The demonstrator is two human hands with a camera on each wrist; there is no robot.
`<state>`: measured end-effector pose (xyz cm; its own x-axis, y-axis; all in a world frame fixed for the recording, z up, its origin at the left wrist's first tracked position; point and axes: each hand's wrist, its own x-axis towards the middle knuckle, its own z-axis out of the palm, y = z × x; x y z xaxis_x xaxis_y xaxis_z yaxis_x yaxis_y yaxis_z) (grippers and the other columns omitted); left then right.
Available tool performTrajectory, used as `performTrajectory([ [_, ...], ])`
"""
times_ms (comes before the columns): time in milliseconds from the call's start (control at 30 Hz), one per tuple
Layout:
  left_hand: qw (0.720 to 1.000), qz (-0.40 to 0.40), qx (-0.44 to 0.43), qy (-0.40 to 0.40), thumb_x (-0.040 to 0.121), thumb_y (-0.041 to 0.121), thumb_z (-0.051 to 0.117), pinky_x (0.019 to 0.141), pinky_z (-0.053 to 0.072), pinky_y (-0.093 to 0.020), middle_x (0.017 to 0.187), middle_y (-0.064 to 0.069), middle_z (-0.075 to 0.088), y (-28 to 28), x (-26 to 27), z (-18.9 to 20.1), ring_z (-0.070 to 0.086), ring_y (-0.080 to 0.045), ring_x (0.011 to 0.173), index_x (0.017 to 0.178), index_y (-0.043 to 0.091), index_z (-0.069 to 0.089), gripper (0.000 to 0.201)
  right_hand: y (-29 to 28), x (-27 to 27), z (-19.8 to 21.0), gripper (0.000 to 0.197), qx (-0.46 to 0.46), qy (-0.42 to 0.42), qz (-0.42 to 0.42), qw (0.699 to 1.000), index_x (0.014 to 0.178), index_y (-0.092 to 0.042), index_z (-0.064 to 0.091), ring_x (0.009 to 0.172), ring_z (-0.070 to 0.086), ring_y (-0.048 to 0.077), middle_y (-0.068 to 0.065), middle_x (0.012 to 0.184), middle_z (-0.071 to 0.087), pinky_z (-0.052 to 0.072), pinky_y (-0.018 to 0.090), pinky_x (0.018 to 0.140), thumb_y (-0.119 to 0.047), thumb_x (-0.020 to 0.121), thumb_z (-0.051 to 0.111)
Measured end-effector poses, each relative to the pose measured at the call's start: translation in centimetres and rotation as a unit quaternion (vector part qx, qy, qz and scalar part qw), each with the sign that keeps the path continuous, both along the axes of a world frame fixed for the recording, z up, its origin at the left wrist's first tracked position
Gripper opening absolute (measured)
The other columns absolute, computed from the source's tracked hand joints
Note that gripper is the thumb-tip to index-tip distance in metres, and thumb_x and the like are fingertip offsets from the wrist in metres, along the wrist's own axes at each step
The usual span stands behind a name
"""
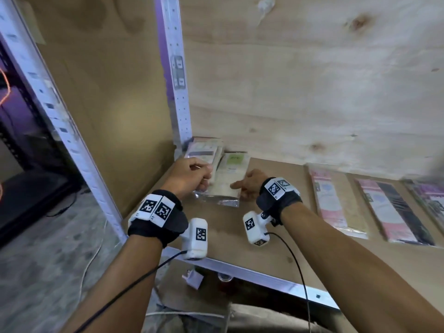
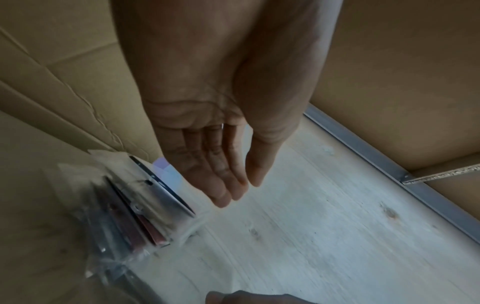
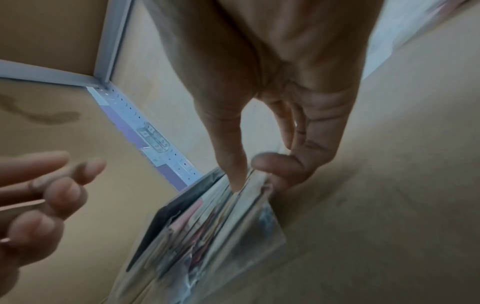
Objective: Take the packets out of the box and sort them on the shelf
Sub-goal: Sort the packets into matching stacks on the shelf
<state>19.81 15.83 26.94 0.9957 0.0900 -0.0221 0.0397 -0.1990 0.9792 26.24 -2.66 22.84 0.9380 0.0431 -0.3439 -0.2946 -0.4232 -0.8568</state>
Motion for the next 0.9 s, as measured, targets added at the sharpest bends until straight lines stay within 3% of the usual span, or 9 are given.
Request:
performTrajectory([
  [100, 1.0, 0.0, 0.008, 0.001, 0.093, 0.009, 0.066, 0.049, 0.055, -0.02, 0.075, -0.014, 0.069, 0.5, 0.1, -0.3, 0.062, -0.018, 0.057, 0.094, 0.004, 0.069, 0.005, -0.3, 0.0, -0.4, 0.033, -0.033, 0.017, -0.005, 0.999, 0.101, 0.005, 0.063, 0.072, 0.06, 0.029, 0.022, 0.089, 0.068, 0.056, 0.049, 0.085, -0.009, 0.077, 0.081],
  [200, 1.0, -0.003, 0.023, 0.004, 0.091, 0.011, 0.069, 0.056, 0.055, -0.026, 0.07, -0.01, 0.071, 0.5, 0.4, -0.7, 0.064, -0.019, 0.058, 0.094, 0.005, 0.07, 0.007, -1.2, -1.1, -0.2, 0.017, -0.004, 0.057, -0.024, 0.998, 0.087, -0.002, 0.06, 0.052, 0.054, 0.022, 0.014, 0.071, 0.062, 0.052, 0.029, 0.05, -0.006, 0.082, 0.076],
  [267, 1.0, -0.007, 0.022, 0.01, 0.09, 0.009, 0.069, 0.064, 0.058, -0.031, 0.07, -0.011, 0.07, 0.1, 0.5, -0.9, 0.064, -0.021, 0.06, 0.097, 0.003, 0.07, 0.009, -2.1, -2.0, -0.3, 0.013, 0.026, 0.056, -0.048, 0.997, 0.091, -0.002, 0.062, 0.052, 0.053, 0.02, 0.012, 0.074, 0.059, 0.048, 0.022, 0.043, -0.007, 0.085, 0.073],
  [433, 0.999, -0.03, -0.003, 0.028, 0.091, 0.005, 0.067, 0.057, 0.061, -0.025, 0.085, -0.02, 0.07, -2.2, 0.2, -0.9, 0.067, -0.025, 0.066, 0.102, 0.0, 0.069, 0.012, -5.7, -4.3, 0.3, 0.022, 0.05, 0.015, -0.063, 0.997, 0.109, 0.006, 0.06, 0.064, 0.065, 0.026, 0.016, 0.09, 0.067, 0.061, 0.03, 0.058, -0.004, 0.09, 0.065],
  [567, 0.997, -0.057, 0.002, 0.052, 0.094, 0.006, 0.065, 0.066, 0.063, -0.031, 0.096, -0.022, 0.069, -4.7, 0.0, -1.1, 0.068, -0.028, 0.076, 0.104, 0.003, 0.067, 0.011, -7.9, -6.6, 1.1, 0.03, -0.086, 0.007, -0.009, 0.996, 0.117, 0.011, 0.059, 0.092, 0.07, 0.04, 0.022, 0.109, 0.068, 0.059, 0.05, 0.083, -0.006, 0.092, 0.061],
  [667, 0.995, -0.076, 0.013, 0.06, 0.094, 0.009, 0.066, 0.068, 0.063, -0.03, 0.099, -0.021, 0.07, -6.3, 0.0, -1.4, 0.07, -0.028, 0.079, 0.112, 0.002, 0.067, 0.019, -9.2, -8.2, 1.5, 0.03, -0.128, -0.01, -0.011, 0.992, 0.119, 0.003, 0.059, 0.087, 0.071, 0.037, 0.018, 0.118, 0.062, 0.062, 0.044, 0.068, -0.007, 0.091, 0.063],
  [767, 0.992, -0.095, 0.016, 0.079, 0.095, 0.011, 0.065, 0.058, 0.061, -0.025, 0.099, -0.017, 0.071, -7.6, -0.4, -1.7, 0.072, -0.021, 0.073, 0.106, 0.002, 0.067, 0.014, -10.8, -9.4, 2.3, 0.014, -0.136, -0.049, 0.003, 0.989, 0.102, -0.002, 0.064, 0.08, 0.07, 0.034, 0.014, 0.104, 0.066, 0.061, 0.046, 0.076, -0.008, 0.089, 0.065],
  [833, 0.99, -0.103, -0.001, 0.094, 0.095, 0.018, 0.066, 0.057, 0.059, -0.021, 0.105, -0.017, 0.071, -8.5, -0.9, -1.9, 0.074, -0.018, 0.077, 0.098, 0.007, 0.065, 0.012, -11.8, -10.3, 3.1, 0.013, -0.105, -0.074, 0.01, 0.992, 0.102, -0.005, 0.062, 0.075, 0.07, 0.031, 0.014, 0.103, 0.068, 0.062, 0.044, 0.074, -0.009, 0.09, 0.065],
  [900, 0.986, -0.121, -0.033, 0.108, 0.093, 0.033, 0.068, 0.066, 0.062, -0.025, 0.113, -0.017, 0.07, -9.5, -1.1, -1.9, 0.076, -0.023, 0.084, 0.105, 0.011, 0.064, 0.025, -12.6, -11.4, 3.9, 0.007, -0.027, -0.101, 0.006, 0.995, 0.094, -0.008, 0.058, 0.062, 0.069, 0.028, 0.011, 0.093, 0.068, 0.062, 0.04, 0.062, -0.01, 0.092, 0.065],
])
